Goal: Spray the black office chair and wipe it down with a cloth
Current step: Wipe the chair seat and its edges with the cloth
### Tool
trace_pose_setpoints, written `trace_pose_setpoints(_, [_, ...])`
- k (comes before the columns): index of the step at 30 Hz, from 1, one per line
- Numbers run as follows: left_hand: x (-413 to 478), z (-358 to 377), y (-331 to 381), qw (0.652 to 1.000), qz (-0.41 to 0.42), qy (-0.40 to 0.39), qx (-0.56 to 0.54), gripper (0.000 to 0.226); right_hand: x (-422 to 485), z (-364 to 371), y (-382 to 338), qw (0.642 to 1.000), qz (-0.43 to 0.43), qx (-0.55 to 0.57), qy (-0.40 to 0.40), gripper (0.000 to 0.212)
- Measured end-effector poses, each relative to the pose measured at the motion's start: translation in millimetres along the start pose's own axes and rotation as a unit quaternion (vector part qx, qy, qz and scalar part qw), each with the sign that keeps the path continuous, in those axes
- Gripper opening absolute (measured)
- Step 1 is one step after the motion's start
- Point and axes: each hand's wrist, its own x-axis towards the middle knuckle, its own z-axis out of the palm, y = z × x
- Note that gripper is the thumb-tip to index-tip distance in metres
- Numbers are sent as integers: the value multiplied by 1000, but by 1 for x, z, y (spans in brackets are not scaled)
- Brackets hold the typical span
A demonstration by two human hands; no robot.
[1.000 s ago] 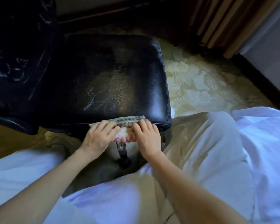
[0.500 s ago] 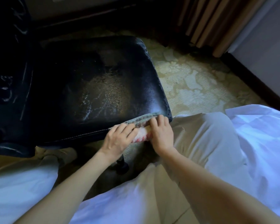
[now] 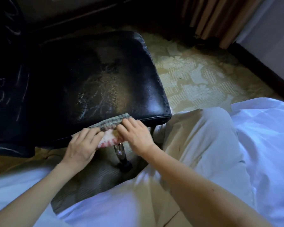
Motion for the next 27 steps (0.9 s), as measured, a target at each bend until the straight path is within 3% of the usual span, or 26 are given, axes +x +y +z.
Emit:
trace_pose_setpoints(5, [80,19,75,998,47,23,-32,35,-20,-29,75,981,162,-65,-81,48])
trace_pose_setpoints(8, [115,26,104,998,42,13,-36,32,-19,-43,116,966,218,-55,-129,34])
trace_pose_setpoints(10, [134,25,112,999,31,-14,-39,38,-14,-50,141,962,232,-47,-136,36])
trace_pose_setpoints(13, [150,21,113,998,12,-38,-41,44,-1,-53,163,966,212,-20,-150,38])
trace_pose_setpoints(17, [139,19,97,997,-19,-20,-75,39,7,-46,154,981,160,-11,-109,36])
trace_pose_setpoints(23, [74,6,48,993,-71,-29,-86,50,32,-38,96,992,54,47,-108,47])
trace_pose_setpoints(27, [27,-14,17,984,-153,-36,-86,62,54,-30,41,990,11,74,-121,42])
